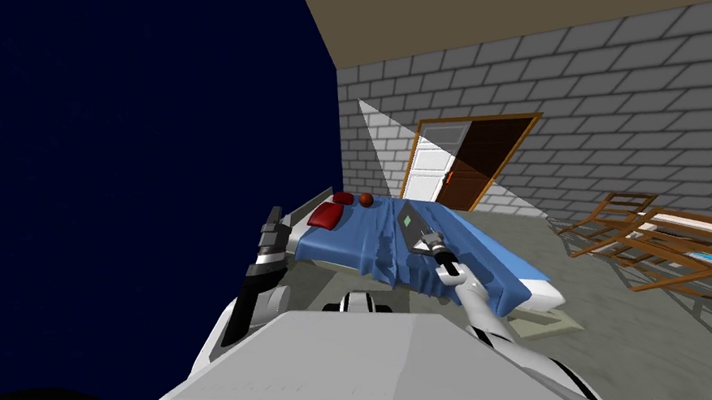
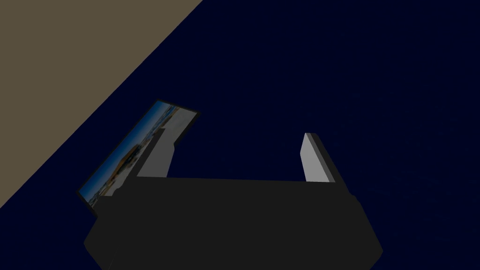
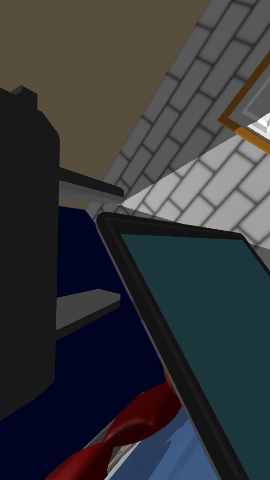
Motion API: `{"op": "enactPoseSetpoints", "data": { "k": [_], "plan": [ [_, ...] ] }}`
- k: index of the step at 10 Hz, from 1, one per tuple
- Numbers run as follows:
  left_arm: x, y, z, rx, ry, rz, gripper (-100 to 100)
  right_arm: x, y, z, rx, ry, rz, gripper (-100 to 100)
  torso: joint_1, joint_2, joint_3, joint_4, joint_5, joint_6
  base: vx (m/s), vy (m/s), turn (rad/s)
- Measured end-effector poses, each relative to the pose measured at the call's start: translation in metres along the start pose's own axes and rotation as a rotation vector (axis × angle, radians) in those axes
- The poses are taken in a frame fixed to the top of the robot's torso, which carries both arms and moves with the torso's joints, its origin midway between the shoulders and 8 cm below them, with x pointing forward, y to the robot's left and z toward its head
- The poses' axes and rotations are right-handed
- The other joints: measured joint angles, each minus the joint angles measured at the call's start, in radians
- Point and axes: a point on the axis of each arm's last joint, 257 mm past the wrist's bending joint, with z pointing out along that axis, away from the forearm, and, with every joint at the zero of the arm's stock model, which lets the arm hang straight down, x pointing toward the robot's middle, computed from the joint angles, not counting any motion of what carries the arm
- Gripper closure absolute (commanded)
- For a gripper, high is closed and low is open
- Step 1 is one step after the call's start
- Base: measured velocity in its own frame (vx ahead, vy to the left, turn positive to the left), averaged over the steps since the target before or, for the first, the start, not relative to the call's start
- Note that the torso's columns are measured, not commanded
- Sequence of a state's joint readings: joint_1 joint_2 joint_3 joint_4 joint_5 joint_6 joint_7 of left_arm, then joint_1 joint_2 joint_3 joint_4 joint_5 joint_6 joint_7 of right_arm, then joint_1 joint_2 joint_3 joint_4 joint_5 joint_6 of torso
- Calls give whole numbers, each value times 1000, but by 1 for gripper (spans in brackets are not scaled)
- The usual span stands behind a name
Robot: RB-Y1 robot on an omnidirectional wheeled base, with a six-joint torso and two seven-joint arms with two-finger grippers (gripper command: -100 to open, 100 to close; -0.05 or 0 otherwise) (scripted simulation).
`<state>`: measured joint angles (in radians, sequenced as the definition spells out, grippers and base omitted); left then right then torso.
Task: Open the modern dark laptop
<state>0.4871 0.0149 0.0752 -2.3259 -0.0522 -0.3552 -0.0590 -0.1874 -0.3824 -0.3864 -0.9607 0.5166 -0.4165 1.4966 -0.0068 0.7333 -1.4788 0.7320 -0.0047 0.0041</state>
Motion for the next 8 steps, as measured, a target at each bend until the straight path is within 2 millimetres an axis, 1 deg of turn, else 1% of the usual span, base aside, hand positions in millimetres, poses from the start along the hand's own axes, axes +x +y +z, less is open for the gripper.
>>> {"op": "enactPoseSetpoints", "data": {
  "k": [1, 2, 3, 4, 6, 8],
  "plan": [
    [0, 0, 0, 0, 0, 0, 0, 0, 2, 1, 1, 3, 40, 100, 1, 1, 0, 0, 0, -1, -17, -58, 3],
    [0, 0, 0, 0, 0, 0, 0, -2, 1, 2, 3, 0, 49, 100, 6, 0, 0, 1, 2, -3, 32, -84, -33],
    [0, 0, 0, 0, 0, 0, 0, 1, 5, 0, 3, -1, 88, 100, 6, -1, 0, 1, 2, -4, 26, -167, -37],
    [0, 0, 0, 0, 0, 0, 0, 1, 13, -4, 0, -5, 137, 100, 1, 0, 0, 1, 0, -5, 2, -160, -14],
    [0, 0, 0, 0, 0, 0, 0, 0, 28, -10, -4, -8, 221, 100, 3, -1, -1, -1, -2, -5, 13, -104, -10],
    [0, 0, 0, 0, 0, 0, 0, 4, 31, -11, -3, -4, 254, 100, 9, -2, -1, -2, 1, -7, 4, -57, -26]
  ]
}}
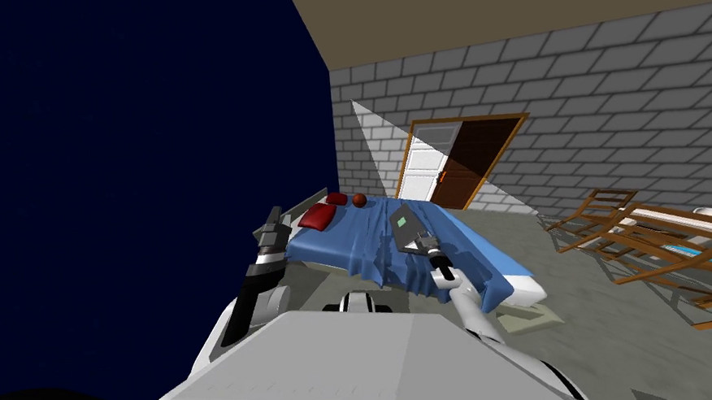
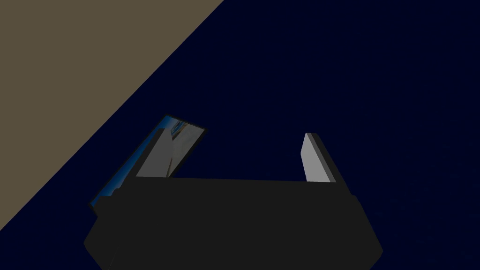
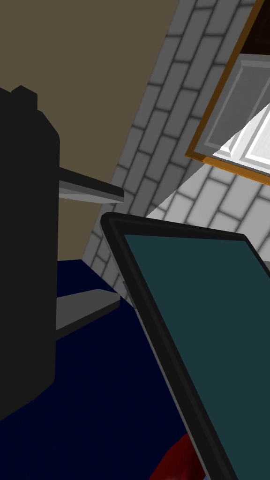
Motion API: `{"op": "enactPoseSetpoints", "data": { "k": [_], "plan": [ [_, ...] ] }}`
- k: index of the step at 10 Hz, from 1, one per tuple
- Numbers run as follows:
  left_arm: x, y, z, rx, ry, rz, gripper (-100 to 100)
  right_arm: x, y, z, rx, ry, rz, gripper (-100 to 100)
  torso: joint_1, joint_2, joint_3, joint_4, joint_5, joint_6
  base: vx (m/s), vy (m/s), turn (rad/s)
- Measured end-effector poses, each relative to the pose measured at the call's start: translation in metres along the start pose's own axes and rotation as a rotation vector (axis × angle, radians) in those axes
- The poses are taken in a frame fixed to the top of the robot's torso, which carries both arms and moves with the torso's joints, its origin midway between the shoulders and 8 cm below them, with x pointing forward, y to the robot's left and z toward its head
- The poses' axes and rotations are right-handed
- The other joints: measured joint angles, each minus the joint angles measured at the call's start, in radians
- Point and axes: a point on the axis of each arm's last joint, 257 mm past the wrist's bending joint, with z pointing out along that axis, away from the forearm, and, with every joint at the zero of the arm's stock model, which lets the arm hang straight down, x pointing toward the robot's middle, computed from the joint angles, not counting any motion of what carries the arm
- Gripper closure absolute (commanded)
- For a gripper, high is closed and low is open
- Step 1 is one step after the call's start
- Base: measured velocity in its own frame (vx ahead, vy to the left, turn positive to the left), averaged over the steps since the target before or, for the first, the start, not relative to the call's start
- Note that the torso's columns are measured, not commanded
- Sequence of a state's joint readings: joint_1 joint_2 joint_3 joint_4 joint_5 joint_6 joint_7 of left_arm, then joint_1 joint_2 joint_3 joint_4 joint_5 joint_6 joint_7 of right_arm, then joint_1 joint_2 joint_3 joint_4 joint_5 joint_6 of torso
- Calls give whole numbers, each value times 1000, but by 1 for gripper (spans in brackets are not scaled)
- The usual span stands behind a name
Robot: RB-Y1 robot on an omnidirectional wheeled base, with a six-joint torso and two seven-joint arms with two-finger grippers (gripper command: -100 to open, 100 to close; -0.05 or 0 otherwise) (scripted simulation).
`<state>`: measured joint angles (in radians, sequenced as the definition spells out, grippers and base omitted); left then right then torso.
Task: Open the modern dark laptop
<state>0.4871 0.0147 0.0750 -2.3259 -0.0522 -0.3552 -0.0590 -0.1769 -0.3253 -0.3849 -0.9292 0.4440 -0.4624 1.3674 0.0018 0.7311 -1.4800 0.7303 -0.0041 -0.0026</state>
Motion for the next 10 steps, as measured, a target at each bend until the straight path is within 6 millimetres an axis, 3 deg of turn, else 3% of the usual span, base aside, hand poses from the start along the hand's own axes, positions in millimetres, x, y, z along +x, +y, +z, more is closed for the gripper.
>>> {"op": "enactPoseSetpoints", "data": {
  "k": [6, 10],
  "plan": [
    [0, 0, 0, 0, 0, 0, 0, 16, 28, -14, -7, 7, 180, 100, -3, -1, -1, 2, 0, 0, 13, -94, -17],
    [0, 0, 0, 0, 0, 0, 0, 40, 67, -51, -19, 11, 359, 100, -7, -8, -4, -1, -2, -3, 81, -160, -8]
  ]
}}
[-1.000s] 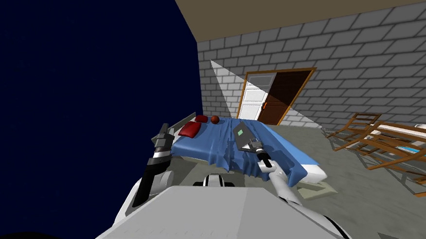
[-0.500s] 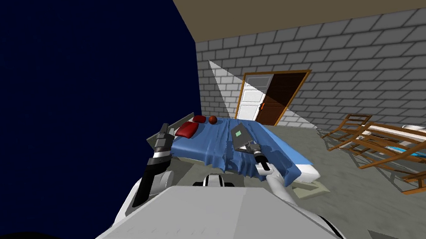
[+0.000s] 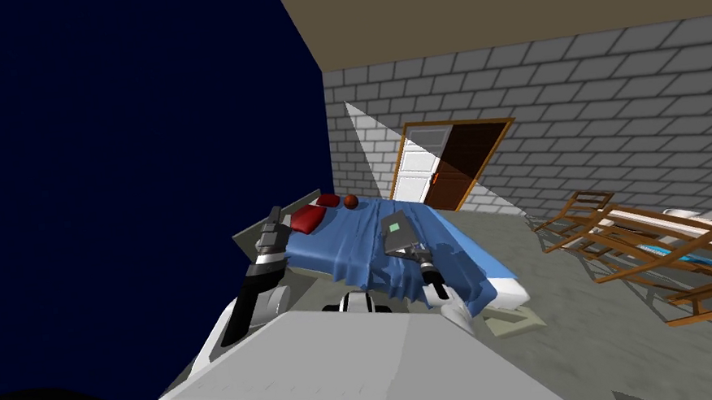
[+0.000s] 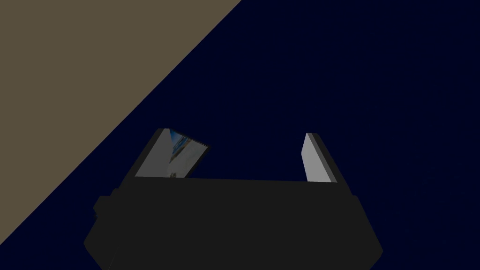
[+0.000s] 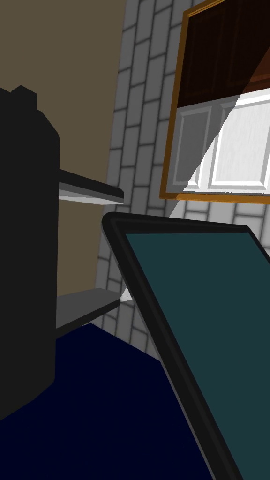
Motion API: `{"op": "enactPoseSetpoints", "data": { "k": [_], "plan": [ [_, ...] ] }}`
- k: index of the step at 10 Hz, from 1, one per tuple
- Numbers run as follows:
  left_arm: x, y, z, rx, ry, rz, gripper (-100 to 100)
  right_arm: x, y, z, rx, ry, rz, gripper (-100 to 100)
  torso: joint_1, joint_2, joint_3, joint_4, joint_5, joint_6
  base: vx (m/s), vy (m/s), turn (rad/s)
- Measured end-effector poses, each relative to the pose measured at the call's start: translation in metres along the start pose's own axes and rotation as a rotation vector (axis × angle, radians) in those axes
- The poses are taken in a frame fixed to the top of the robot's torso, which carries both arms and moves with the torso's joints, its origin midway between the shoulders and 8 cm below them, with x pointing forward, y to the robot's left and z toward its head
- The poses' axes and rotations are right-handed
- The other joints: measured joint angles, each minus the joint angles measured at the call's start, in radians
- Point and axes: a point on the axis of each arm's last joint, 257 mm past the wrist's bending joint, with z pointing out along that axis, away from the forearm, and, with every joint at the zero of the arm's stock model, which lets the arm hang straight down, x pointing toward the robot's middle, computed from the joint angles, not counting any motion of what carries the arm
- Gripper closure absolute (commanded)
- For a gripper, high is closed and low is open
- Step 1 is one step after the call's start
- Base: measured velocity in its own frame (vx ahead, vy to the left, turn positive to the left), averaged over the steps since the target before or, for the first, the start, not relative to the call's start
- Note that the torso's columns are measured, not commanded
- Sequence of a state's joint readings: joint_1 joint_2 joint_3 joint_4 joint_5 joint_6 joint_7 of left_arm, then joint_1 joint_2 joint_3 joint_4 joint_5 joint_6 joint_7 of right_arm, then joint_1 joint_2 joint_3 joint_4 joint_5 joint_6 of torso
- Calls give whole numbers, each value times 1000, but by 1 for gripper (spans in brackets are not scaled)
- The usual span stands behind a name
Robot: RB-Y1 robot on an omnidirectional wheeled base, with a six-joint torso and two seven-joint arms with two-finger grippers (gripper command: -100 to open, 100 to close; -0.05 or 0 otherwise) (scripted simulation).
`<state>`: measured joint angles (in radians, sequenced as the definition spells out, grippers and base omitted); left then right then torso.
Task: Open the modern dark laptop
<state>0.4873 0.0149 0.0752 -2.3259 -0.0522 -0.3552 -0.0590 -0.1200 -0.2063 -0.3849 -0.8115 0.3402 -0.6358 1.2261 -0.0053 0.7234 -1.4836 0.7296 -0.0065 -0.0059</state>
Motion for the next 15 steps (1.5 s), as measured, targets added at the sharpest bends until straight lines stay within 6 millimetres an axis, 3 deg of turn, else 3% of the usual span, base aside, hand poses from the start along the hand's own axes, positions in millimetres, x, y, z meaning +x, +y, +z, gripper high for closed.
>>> {"op": "enactPoseSetpoints", "data": {
  "k": [3, 4, 7, 15],
  "plan": [
    [0, 0, 0, 0, 0, 0, 0, 22, 23, -32, 5, 7, 124, 100, 8, 5, 3, 2, 2, -1, 70, -123, -1],
    [0, 0, 0, 0, 0, 0, 0, 27, 28, -37, 6, 15, 146, -100, 10, 8, 4, 4, 4, -2, 19, 21, -150],
    [0, 0, 0, 0, 0, -1, 0, 21, 7, -25, -1, 3, 128, -100, 9, 16, 9, 9, 8, 6, 10, 85, -86],
    [0, 0, 0, 0, 0, 0, 0, 6, -16, 0, -52, -5, 99, -100, 5, 15, 8, 8, 6, 6, 8, 58, -74]
  ]
}}
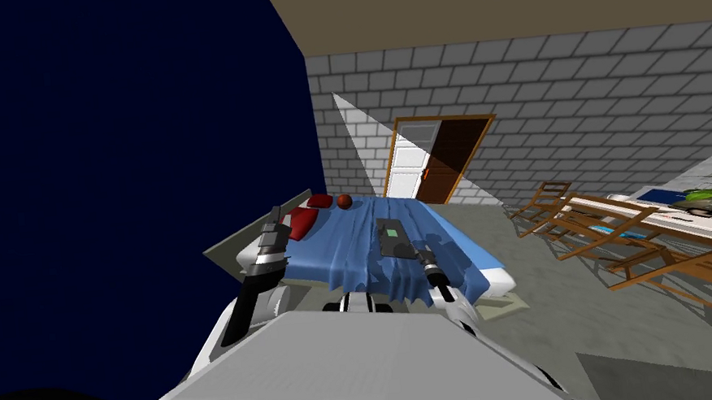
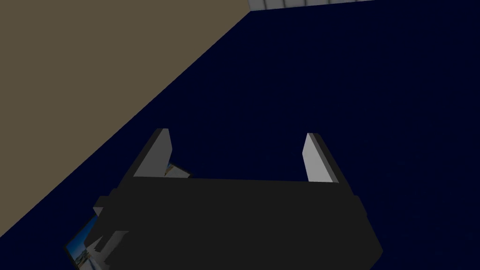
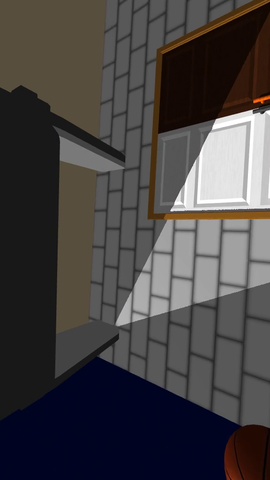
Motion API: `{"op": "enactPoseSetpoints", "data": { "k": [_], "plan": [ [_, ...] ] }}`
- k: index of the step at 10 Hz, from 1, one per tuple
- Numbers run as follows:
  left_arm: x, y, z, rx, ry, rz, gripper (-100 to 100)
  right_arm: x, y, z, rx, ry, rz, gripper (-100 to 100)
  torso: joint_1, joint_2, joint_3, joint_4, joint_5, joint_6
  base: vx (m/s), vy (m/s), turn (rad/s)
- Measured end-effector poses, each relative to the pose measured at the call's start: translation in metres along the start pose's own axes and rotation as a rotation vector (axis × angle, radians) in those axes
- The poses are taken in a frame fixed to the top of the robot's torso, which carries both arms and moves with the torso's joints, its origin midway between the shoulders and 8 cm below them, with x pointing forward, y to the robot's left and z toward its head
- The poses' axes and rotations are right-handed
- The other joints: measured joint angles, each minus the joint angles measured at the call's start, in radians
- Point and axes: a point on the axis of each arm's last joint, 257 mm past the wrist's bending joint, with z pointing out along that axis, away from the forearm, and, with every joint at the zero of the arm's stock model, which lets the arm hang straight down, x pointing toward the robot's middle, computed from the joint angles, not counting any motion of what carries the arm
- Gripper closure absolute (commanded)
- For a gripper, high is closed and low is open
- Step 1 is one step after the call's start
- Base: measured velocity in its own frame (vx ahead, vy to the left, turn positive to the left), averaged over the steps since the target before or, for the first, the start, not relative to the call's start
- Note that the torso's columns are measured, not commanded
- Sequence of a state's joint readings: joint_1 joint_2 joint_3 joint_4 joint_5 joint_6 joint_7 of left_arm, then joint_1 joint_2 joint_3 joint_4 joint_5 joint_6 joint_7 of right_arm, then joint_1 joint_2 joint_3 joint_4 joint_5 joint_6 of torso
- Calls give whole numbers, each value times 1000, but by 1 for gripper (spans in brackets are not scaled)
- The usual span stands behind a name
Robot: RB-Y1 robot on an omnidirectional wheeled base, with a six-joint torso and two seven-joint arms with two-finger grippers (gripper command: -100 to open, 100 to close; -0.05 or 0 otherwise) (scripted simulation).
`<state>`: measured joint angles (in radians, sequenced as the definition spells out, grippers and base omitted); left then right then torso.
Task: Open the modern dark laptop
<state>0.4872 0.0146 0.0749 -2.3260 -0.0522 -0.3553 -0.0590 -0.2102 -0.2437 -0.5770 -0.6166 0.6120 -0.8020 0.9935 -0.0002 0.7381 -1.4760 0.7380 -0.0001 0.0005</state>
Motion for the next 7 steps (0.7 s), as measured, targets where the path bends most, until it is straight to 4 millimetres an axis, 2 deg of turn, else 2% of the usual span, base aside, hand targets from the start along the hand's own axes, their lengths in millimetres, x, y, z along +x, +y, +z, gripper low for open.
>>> {"op": "enactPoseSetpoints", "data": {
  "k": [2, 7],
  "plan": [
    [0, 0, 0, 0, 0, 0, 0, -6, -8, 9, -12, -3, 8, -100, 2, -1, -1, 0, 1, 0, 21, 81, -98],
    [0, 0, 0, 0, 0, 0, 0, -10, -9, 16, -56, 11, 4, -100, -1, 0, 0, 0, 0, -1, 0, 44, -61]
  ]
}}
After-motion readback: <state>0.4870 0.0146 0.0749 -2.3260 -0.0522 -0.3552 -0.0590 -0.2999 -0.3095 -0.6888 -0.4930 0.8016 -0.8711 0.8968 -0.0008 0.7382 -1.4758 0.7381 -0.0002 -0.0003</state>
